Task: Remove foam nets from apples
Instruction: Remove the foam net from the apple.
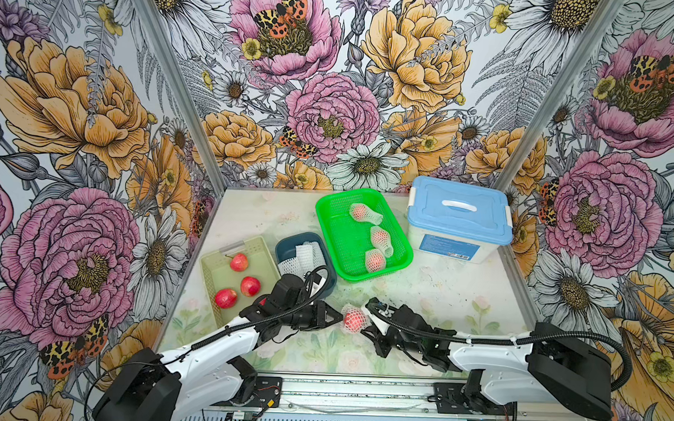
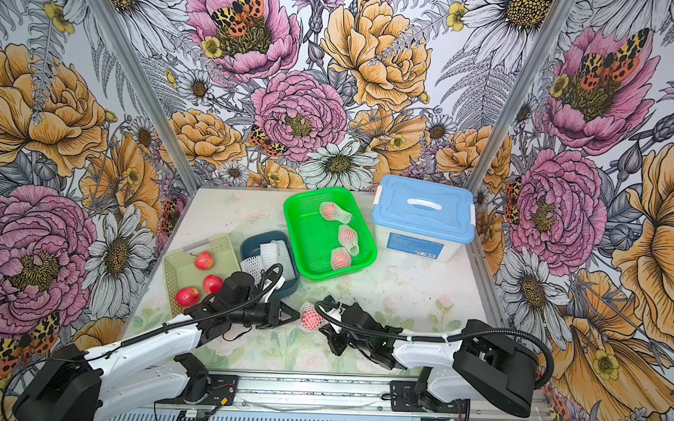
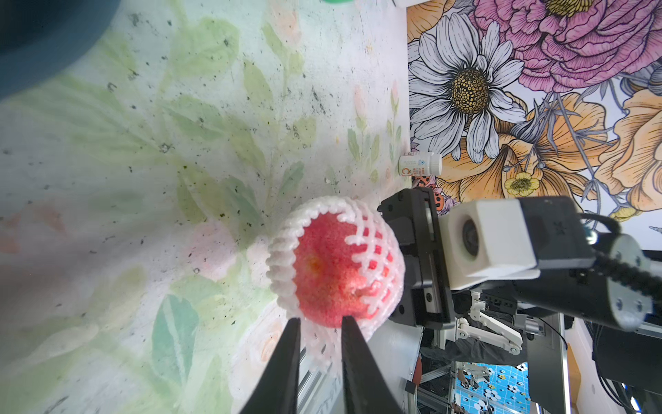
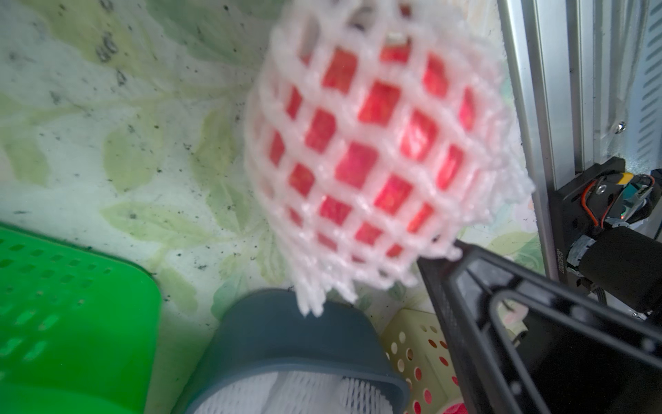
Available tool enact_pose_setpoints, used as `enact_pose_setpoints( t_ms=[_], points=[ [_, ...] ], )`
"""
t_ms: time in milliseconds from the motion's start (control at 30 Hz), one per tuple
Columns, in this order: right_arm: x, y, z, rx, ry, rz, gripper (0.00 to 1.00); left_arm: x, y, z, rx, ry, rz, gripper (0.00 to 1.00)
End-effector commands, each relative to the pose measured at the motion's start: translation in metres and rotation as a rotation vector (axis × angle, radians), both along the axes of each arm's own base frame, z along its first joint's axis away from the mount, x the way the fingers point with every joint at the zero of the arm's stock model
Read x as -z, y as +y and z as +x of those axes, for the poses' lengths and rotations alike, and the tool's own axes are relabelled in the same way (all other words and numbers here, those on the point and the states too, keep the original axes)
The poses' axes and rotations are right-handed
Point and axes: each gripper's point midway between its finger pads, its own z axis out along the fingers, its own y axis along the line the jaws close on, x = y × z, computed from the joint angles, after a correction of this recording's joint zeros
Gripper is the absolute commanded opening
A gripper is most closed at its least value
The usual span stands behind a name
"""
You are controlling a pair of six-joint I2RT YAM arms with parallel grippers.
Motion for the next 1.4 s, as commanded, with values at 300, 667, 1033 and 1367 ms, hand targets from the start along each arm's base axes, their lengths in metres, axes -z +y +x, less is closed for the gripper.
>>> enact_pose_setpoints(
  t_ms=[300, 667, 1033, 1367],
  points=[
    [-0.015, 0.012, 0.004, -0.021, -0.014, 0.042, 0.05, -0.02, -0.01, 0.004, 0.048, -0.076, -0.04, 0.16],
    [-0.021, 0.016, 0.004, -0.034, -0.022, 0.052, 0.05, -0.018, -0.012, 0.001, 0.059, -0.068, -0.037, 0.26],
    [-0.024, 0.021, 0.006, -0.04, -0.022, 0.057, 0.05, -0.018, -0.015, -0.002, 0.073, -0.066, -0.04, 0.41],
    [-0.032, 0.029, 0.007, -0.06, -0.03, 0.073, 0.05, -0.018, -0.018, -0.006, 0.089, -0.065, -0.041, 0.52]
  ],
)
